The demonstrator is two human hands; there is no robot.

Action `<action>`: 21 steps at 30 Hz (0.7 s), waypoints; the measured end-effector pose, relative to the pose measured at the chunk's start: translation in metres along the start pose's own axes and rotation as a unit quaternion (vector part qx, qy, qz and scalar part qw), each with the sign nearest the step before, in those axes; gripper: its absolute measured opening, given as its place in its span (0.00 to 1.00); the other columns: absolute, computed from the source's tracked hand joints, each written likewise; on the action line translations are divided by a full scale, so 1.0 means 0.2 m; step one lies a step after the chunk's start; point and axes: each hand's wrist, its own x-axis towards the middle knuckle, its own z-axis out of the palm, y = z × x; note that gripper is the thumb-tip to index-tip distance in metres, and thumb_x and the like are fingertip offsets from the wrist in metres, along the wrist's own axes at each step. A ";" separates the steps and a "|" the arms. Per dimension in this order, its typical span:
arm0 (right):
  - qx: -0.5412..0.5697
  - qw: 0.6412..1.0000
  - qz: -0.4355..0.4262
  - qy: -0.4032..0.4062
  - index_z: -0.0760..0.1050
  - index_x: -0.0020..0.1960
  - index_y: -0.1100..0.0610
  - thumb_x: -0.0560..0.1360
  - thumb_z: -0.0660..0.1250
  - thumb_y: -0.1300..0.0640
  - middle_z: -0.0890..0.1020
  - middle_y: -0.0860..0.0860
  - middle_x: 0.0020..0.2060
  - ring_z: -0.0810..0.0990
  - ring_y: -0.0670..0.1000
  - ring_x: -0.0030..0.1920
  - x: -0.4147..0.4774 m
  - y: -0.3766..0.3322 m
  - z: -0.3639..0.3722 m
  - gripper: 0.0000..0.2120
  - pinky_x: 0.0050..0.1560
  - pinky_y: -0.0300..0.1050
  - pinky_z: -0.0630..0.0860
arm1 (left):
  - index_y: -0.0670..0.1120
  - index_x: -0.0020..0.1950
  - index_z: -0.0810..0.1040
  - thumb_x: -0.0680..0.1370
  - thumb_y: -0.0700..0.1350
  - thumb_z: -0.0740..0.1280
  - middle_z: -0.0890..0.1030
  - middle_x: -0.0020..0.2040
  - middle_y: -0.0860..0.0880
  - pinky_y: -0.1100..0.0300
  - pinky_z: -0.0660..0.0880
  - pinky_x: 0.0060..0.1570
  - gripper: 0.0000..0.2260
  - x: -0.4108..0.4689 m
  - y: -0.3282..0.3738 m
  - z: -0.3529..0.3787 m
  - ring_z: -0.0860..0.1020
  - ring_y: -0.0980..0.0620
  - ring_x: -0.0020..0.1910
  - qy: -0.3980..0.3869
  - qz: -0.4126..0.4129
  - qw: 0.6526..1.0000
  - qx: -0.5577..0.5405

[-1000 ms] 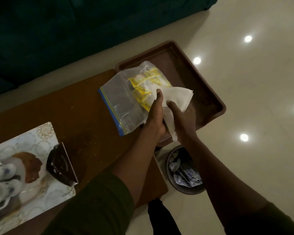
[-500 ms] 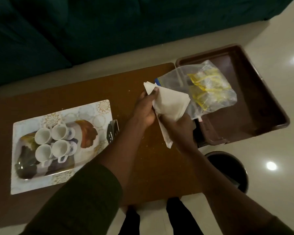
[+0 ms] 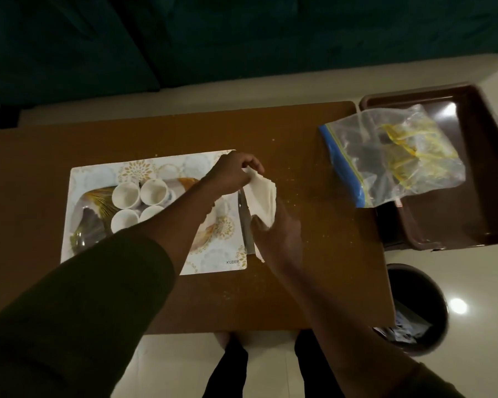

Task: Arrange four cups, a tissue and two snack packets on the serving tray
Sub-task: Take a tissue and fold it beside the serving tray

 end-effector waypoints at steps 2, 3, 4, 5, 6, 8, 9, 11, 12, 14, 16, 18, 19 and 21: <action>-0.023 1.000 -0.007 -0.009 0.73 0.59 0.53 0.73 0.69 0.53 0.82 0.46 0.48 0.82 0.45 0.44 0.00 -0.01 0.05 0.16 0.39 0.37 0.80 | 0.48 0.43 0.82 0.75 0.34 0.66 0.82 0.50 0.47 0.58 0.74 0.52 0.10 0.00 -0.03 0.00 0.79 0.48 0.54 0.032 0.026 0.999 0.020; -0.031 0.999 -0.015 -0.011 0.73 0.58 0.53 0.73 0.70 0.54 0.81 0.47 0.47 0.82 0.46 0.42 0.00 -0.02 0.07 0.15 0.38 0.37 0.80 | 0.47 0.41 0.82 0.74 0.34 0.67 0.83 0.49 0.46 0.58 0.74 0.52 0.08 0.00 -0.05 -0.01 0.79 0.46 0.53 0.041 0.035 0.998 0.024; -0.040 0.999 -0.024 -0.010 0.73 0.57 0.53 0.73 0.70 0.55 0.81 0.47 0.46 0.82 0.46 0.41 -0.01 -0.02 0.09 0.14 0.36 0.37 0.80 | 0.46 0.39 0.81 0.73 0.34 0.68 0.83 0.47 0.45 0.59 0.73 0.51 0.08 0.00 -0.07 -0.01 0.80 0.46 0.52 0.050 0.040 0.997 0.031; -0.049 0.998 -0.032 -0.007 0.74 0.56 0.54 0.73 0.70 0.55 0.82 0.47 0.46 0.82 0.46 0.39 -0.02 -0.02 0.11 0.13 0.34 0.37 0.79 | 0.46 0.38 0.81 0.72 0.33 0.68 0.83 0.46 0.45 0.59 0.72 0.50 0.09 -0.01 -0.09 -0.01 0.80 0.46 0.50 0.059 0.045 0.996 0.040; -0.058 0.998 -0.037 -0.003 0.74 0.56 0.54 0.73 0.70 0.56 0.82 0.47 0.46 0.82 0.46 0.39 -0.02 -0.02 0.12 0.13 0.33 0.36 0.79 | 0.47 0.36 0.80 0.71 0.33 0.68 0.83 0.46 0.45 0.59 0.72 0.49 0.09 -0.01 -0.11 -0.01 0.80 0.46 0.49 0.071 0.047 0.995 0.047; -0.071 0.997 -0.042 -0.004 0.74 0.56 0.55 0.73 0.69 0.58 0.83 0.49 0.47 0.83 0.47 0.39 -0.03 -0.01 0.15 0.13 0.32 0.37 0.79 | 0.48 0.35 0.80 0.70 0.33 0.68 0.83 0.44 0.45 0.56 0.75 0.47 0.10 -0.02 -0.15 -0.01 0.80 0.47 0.47 0.081 0.050 0.994 0.054; -0.080 0.996 -0.046 -0.005 0.74 0.56 0.55 0.73 0.69 0.58 0.83 0.50 0.47 0.83 0.47 0.40 -0.04 0.00 0.16 0.12 0.32 0.38 0.79 | 0.48 0.35 0.80 0.70 0.33 0.68 0.83 0.44 0.45 0.54 0.77 0.48 0.10 -0.02 -0.16 -0.02 0.80 0.47 0.46 0.077 0.054 0.994 0.060; -0.096 0.994 -0.047 -0.008 0.74 0.55 0.56 0.72 0.69 0.59 0.82 0.51 0.48 0.83 0.48 0.42 -0.04 0.02 0.17 0.12 0.35 0.42 0.81 | 0.49 0.35 0.80 0.70 0.34 0.69 0.82 0.44 0.46 0.49 0.78 0.50 0.10 -0.03 -0.18 -0.01 0.80 0.46 0.47 0.060 0.059 0.993 0.077; -0.103 0.994 -0.042 -0.010 0.74 0.55 0.56 0.72 0.69 0.58 0.81 0.50 0.48 0.82 0.48 0.43 -0.05 0.02 0.18 0.12 0.36 0.43 0.81 | 0.49 0.36 0.80 0.71 0.34 0.69 0.82 0.45 0.46 0.48 0.78 0.51 0.10 -0.03 -0.19 0.00 0.80 0.46 0.48 0.054 0.062 0.993 0.082; -0.118 0.992 -0.039 -0.009 0.73 0.54 0.55 0.72 0.70 0.54 0.79 0.48 0.47 0.79 0.46 0.42 -0.05 0.03 0.18 0.13 0.37 0.40 0.78 | 0.47 0.38 0.82 0.71 0.34 0.68 0.80 0.47 0.46 0.47 0.77 0.52 0.08 -0.03 -0.20 0.01 0.78 0.45 0.50 0.049 0.065 0.993 0.085; -0.124 0.991 -0.043 0.008 0.72 0.52 0.55 0.71 0.70 0.51 0.77 0.47 0.45 0.75 0.44 0.40 -0.04 0.04 0.19 0.13 0.35 0.36 0.71 | 0.46 0.40 0.83 0.69 0.32 0.66 0.80 0.49 0.46 0.47 0.77 0.53 0.10 -0.03 -0.21 0.02 0.77 0.46 0.52 0.041 0.064 0.993 0.089; -0.113 0.992 -0.043 0.029 0.71 0.48 0.55 0.71 0.69 0.51 0.75 0.46 0.41 0.72 0.43 0.37 -0.03 0.03 0.19 0.11 0.31 0.33 0.64 | 0.47 0.41 0.83 0.68 0.30 0.64 0.79 0.52 0.46 0.47 0.76 0.53 0.14 -0.03 -0.22 0.02 0.77 0.46 0.54 0.034 0.055 0.994 0.090; -0.111 0.992 -0.046 0.034 0.72 0.47 0.56 0.72 0.69 0.52 0.75 0.46 0.39 0.70 0.43 0.35 -0.02 0.03 0.19 0.10 0.30 0.32 0.61 | 0.47 0.42 0.83 0.69 0.29 0.63 0.79 0.53 0.46 0.47 0.76 0.54 0.15 -0.04 -0.22 0.02 0.77 0.46 0.55 0.034 0.049 0.994 0.090; -0.114 0.991 -0.059 0.038 0.73 0.47 0.57 0.73 0.68 0.56 0.76 0.48 0.39 0.71 0.43 0.34 -0.01 0.03 0.19 0.06 0.30 0.31 0.60 | 0.47 0.43 0.84 0.70 0.29 0.62 0.80 0.55 0.45 0.48 0.76 0.54 0.16 -0.04 -0.23 0.02 0.77 0.45 0.57 0.036 0.042 0.995 0.087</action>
